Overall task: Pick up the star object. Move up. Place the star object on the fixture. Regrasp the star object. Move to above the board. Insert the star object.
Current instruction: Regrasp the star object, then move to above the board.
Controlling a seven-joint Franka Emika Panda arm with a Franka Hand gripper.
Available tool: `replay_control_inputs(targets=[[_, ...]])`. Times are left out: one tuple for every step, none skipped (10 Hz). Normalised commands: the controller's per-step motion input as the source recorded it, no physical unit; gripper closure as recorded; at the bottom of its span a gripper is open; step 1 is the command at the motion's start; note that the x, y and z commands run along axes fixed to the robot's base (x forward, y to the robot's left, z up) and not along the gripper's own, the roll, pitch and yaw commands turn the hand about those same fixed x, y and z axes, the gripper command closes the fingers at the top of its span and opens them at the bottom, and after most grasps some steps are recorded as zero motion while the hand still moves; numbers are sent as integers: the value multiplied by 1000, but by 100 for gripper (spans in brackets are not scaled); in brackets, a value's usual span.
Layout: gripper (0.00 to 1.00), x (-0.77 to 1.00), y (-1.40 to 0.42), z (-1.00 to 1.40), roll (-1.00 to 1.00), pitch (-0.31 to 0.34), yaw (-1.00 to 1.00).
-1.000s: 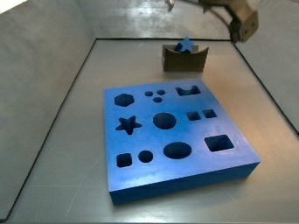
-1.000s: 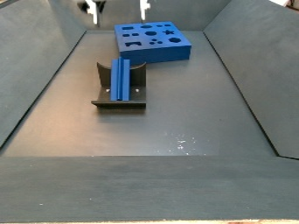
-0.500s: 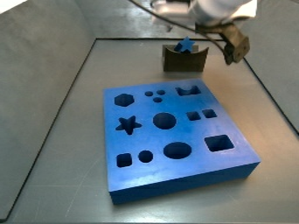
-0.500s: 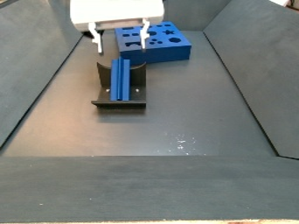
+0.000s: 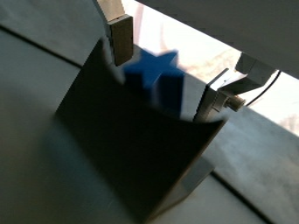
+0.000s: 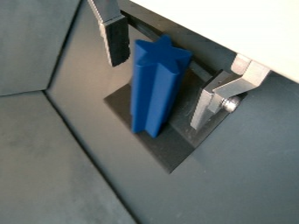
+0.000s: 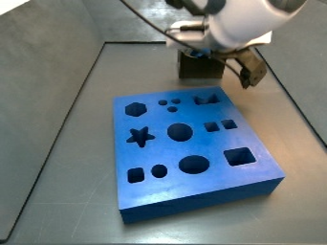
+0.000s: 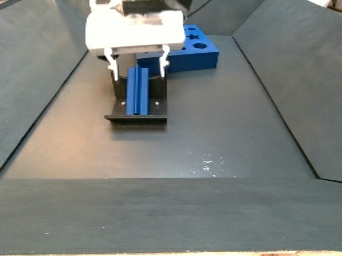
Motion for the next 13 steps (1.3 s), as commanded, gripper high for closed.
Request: replay_control_inputs(targets=[[0, 68, 7, -267, 50, -42, -33], [0, 16, -3, -184, 46, -20, -32], [0, 13, -4, -182, 44, -23, -30], [0, 13, -4, -181, 44, -23, -26], [0, 13, -4, -181, 44, -23, -25], [100, 0, 0, 0, 0, 0, 0], [100, 125, 95, 1000, -69, -51, -64], [100, 120, 94, 1000, -73, -40, -78], [100, 110, 90, 1000, -75, -13, -82], [100, 104, 87, 1000, -73, 2, -80], [100, 93, 83, 1000, -70, 32, -68], [100, 86, 81, 1000, -69, 54, -56], [100, 76, 75, 1000, -66, 79, -36]])
